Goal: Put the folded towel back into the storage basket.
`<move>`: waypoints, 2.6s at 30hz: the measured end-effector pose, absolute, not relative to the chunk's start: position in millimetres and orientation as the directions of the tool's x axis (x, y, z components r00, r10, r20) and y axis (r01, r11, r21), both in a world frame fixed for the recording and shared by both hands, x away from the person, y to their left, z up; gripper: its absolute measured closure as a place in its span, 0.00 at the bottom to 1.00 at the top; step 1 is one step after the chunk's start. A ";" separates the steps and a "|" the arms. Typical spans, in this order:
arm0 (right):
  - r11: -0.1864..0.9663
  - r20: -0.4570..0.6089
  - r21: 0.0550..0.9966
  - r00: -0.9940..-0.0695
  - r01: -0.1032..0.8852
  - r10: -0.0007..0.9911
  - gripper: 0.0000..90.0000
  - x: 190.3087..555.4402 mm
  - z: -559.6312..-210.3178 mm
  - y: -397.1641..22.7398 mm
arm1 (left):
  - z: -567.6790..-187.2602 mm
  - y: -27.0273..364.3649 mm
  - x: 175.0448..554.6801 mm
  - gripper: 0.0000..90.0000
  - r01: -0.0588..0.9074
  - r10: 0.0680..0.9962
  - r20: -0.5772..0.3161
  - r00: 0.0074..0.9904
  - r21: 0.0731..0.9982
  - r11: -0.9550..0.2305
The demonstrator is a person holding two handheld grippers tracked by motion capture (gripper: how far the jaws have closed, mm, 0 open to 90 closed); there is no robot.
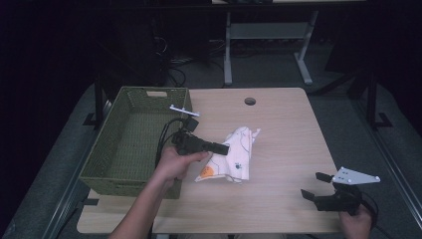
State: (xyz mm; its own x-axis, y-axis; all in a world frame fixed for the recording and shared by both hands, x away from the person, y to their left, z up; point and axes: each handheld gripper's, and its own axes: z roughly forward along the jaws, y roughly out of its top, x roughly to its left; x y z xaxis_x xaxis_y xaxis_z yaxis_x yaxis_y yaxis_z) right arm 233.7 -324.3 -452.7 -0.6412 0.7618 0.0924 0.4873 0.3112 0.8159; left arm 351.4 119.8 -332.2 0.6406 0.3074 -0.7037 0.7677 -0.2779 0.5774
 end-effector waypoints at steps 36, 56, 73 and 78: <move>0.340 0.077 0.806 -0.655 0.485 0.752 0.15 236.8 -453.6 -317.2 | -303.1 193.7 353.9 0.91 0.765 0.361 -0.679 0.639 0.608 -0.211; 0.363 0.065 0.796 -0.665 0.484 0.744 0.15 236.9 -454.4 -313.6 | -299.9 249.0 351.9 0.91 0.778 0.408 -0.677 0.613 0.607 -0.162; 0.405 0.039 0.772 -0.673 0.489 0.739 0.15 236.4 -454.7 -302.6 | -307.8 293.6 351.8 0.91 0.794 0.436 -0.688 0.581 0.596 -0.119; 0.417 0.028 0.771 -0.679 0.482 0.734 0.15 236.1 -454.2 -299.6 | -308.2 297.5 354.3 0.91 0.797 0.453 -0.679 0.578 0.589 -0.133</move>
